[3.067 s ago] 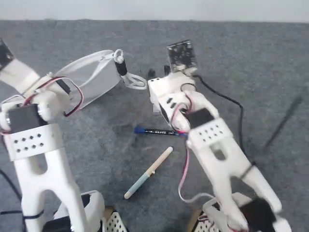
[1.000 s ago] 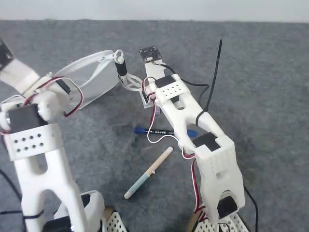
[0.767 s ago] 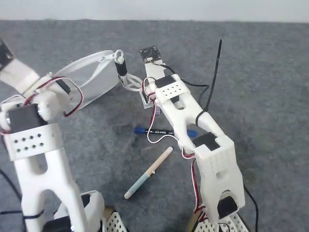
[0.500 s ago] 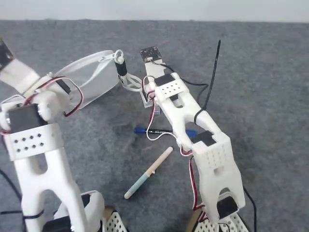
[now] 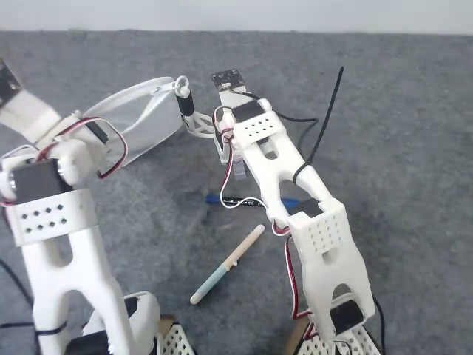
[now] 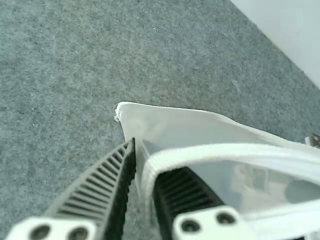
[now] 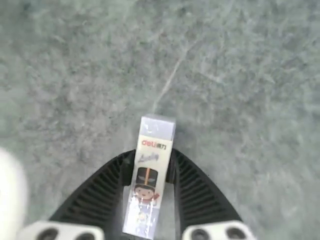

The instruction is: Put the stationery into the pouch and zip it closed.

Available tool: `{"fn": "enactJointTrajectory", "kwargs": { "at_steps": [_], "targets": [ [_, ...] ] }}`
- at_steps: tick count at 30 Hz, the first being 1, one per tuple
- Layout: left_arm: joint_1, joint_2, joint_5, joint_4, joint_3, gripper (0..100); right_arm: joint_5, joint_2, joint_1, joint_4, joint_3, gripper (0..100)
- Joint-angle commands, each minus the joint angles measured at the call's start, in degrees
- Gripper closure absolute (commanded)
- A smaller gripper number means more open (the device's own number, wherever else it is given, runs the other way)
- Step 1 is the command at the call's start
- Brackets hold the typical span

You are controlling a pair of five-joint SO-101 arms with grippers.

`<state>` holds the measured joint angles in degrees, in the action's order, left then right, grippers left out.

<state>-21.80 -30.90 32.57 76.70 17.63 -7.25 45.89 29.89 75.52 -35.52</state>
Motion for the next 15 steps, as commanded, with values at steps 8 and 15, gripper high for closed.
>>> {"fn": "enactJointTrajectory", "kwargs": {
  "at_steps": [8,15],
  "targets": [
    [-0.79,-0.35,0.7,-2.46,0.04,99,-0.18,-14.99,2.86,13.32,-5.36,99.2],
    [-0.7,-0.35,0.7,-2.46,0.04,99,-0.18,-23.16,6.9,23.96,-5.36,99.2]
  ]
}}
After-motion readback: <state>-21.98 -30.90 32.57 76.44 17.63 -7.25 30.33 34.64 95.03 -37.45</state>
